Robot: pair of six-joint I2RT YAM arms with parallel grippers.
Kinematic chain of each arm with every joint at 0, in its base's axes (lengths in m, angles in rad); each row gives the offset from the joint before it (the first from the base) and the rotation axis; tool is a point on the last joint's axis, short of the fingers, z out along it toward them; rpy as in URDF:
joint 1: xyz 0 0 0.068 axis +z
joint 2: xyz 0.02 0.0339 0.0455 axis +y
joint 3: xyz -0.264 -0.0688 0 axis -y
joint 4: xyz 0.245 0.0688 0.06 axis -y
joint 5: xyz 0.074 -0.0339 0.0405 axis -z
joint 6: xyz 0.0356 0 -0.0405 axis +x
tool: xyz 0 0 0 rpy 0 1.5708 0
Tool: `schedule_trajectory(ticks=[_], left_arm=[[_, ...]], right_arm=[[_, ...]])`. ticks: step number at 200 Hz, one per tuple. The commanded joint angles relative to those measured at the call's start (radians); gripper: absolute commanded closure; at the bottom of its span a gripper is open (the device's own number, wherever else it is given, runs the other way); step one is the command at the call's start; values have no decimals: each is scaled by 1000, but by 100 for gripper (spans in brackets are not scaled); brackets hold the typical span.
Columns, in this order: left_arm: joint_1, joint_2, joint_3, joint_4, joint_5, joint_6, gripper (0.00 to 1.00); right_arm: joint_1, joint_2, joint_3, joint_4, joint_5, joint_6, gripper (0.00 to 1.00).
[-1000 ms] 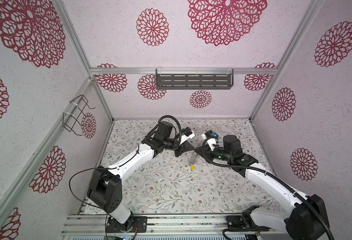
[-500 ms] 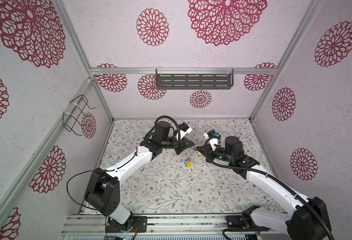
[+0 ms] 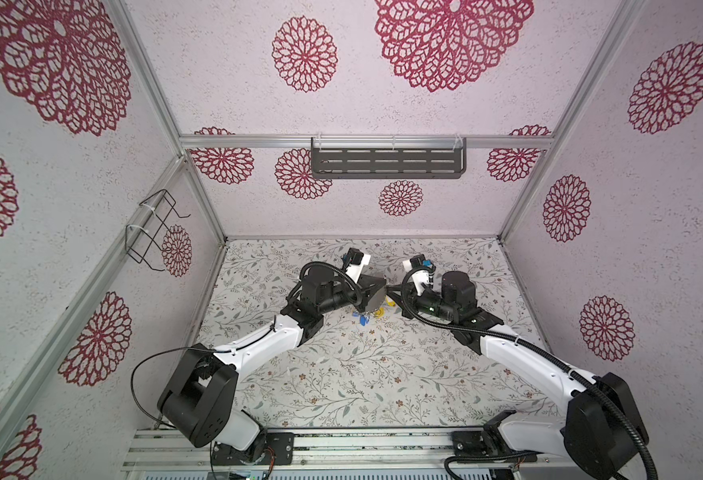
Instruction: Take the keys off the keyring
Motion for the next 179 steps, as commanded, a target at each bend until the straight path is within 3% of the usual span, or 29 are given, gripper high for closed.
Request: schedule_trajectory(ticks=[1,49,81,98,132,149,179], left_arm=[[-33,-22,-12,211,-124,-57,100],[-62,-11,-38,250,-249,-52,100],[-62,-12,-42,256,-224,-58,100],[-62,-17,-36,241,-189,-50,100],[-54,-25,1,155,-58,-19,100],[-39,-27,18,117,29,-25,100],[-8,-24,53,89,154,-71,100]], right_arm=[[33,-8,2,93,-66,52,100],[36,-35,3,71,-43,54,100],[36,-86,-2,-9,99,18,100],[35,-115,0,-43,128,-9,71],[20,-186,48,-187,165,-68,66],[-21,-223,80,-237,120,-71,72],[-105,-248,107,-175,-99,17,81]])
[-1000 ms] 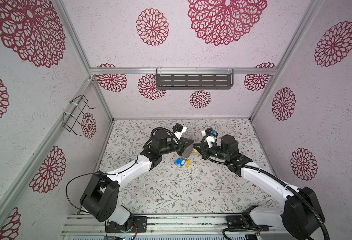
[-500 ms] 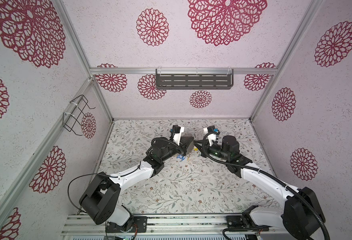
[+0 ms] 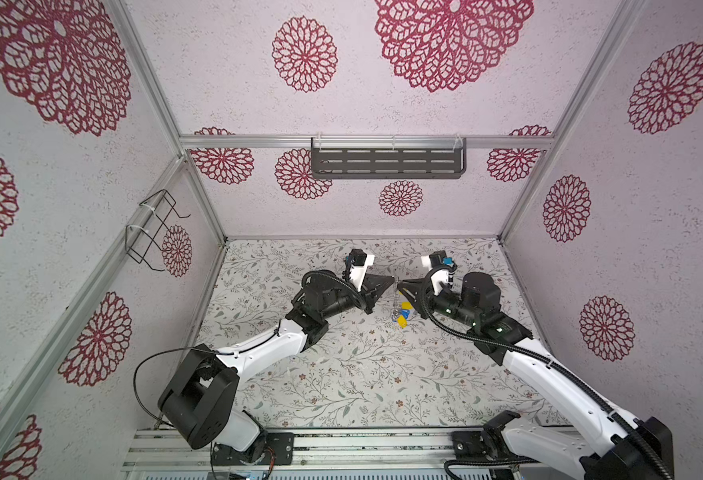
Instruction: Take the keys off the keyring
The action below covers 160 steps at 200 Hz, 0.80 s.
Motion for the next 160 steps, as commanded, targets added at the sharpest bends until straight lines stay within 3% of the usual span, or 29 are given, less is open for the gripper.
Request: schedule_trajectory(ticks=[1,23,57,117,160], left_arm=[[27,-22,46,-12,138,-27,100],[37,-22,68,-16,185,-46,100],[42,-27,86,-27,212,-54,100],[48,-30,101,-23,240,-63,100],[57,-29,105,-19,266,-79,100]], right_arm=[[-52,-34,56,42,-170,53,81],[-57,-11,66,105,-266,105,82],[-57,22,61,176,-323,160,84],[-61,26,37,197,-320,172,87],[-149,-23,18,285,-339,250,82]])
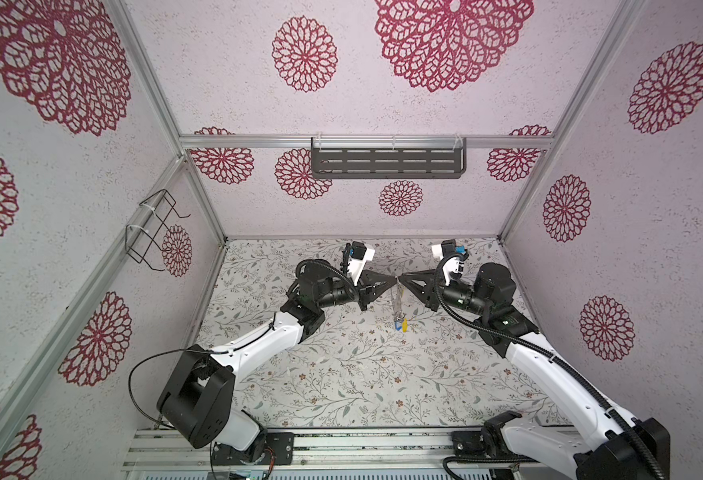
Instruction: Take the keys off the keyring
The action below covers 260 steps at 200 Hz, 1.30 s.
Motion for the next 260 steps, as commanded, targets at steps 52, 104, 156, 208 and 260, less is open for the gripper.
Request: schedule_trajectory(ticks=[52,104,156,208,260], left_arm=[[13,-11,56,52,55,-40,100],[12,2,69,57,65,-54,100],[11,17,75,59,77,-61,100],[16,32,83,-25,84,-9,100],[36,-31,106,-452,-20,518,49]], right_arm=[[-61,6,-43,224,-122,165,80],[-15,41,-37,216,-122,140,81],[-10,53,-30,226,-109,139,92],[-6,59,-16,187,-84,109,100],[61,10,86,-264,159,-317,100]])
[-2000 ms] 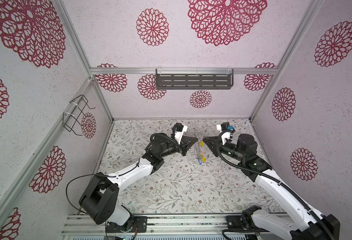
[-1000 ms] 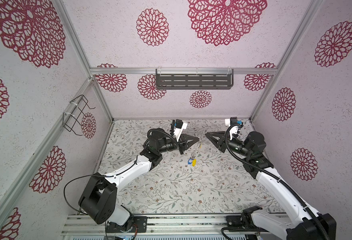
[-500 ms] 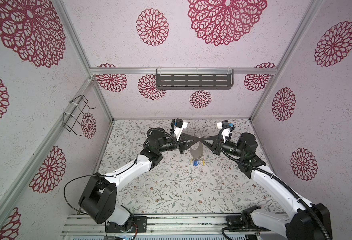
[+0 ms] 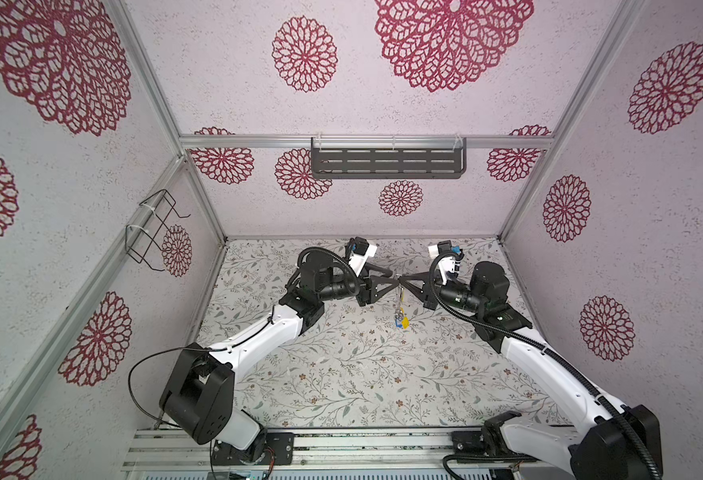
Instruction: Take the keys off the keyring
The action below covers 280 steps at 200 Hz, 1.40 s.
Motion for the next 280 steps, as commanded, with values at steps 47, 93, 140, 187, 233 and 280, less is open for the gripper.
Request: schedule_trajectory(ticks=[47,93,140,187,233,280], left_arm=[[8,-9,118,-577,-21,722,67],[4,4,134,-534,64,673,77],[5,19,142,-512,80,646,72],[5,34,150,-466,98,608,69],[4,46,164,-450,120,588,69],[5,55,170,-460,132,589,87]], right_arm=[[180,-58,92,-368,399,-582,100],[197,-75,74,-330,384,-605,100],[199,-90,74,-308,369,-587,100],[206,-83,72,-289,338,-562,100],[214,-66,76,-288,335,-562,100],[216,-53,74,-277,324,-554,100]])
